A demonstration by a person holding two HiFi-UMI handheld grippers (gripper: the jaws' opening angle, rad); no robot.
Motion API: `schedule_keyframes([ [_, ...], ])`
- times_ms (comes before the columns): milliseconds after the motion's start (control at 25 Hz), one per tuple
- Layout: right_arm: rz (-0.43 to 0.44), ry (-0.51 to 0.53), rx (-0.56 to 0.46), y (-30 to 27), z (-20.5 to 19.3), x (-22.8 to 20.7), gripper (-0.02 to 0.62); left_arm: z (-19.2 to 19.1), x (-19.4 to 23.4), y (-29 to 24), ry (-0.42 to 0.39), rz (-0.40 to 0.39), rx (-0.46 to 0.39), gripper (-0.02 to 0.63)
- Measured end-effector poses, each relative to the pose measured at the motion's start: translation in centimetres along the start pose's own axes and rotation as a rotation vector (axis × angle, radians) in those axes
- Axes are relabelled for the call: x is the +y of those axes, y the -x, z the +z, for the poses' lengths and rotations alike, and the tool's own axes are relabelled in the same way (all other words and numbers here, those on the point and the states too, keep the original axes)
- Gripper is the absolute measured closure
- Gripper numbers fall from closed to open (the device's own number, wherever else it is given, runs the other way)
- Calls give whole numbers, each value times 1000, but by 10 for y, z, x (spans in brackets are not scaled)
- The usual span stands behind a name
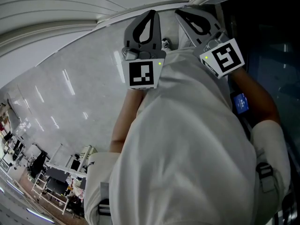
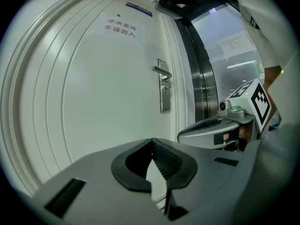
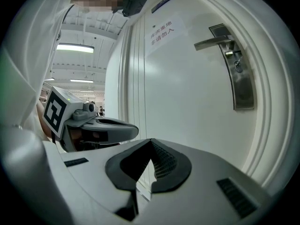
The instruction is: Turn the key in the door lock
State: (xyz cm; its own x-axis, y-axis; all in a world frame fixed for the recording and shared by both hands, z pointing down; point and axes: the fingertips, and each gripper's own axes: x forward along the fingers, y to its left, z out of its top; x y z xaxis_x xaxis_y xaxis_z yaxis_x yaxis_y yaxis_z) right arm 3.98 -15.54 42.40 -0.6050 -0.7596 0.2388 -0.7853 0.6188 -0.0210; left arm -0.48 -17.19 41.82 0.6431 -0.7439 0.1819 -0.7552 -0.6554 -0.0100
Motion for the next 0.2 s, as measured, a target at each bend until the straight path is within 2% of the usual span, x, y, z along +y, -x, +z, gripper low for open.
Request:
schedule_keyframes([
  [200, 6, -9, 12, -7, -6, 3, 592, -14, 9, -2, 12, 17, 42, 597],
])
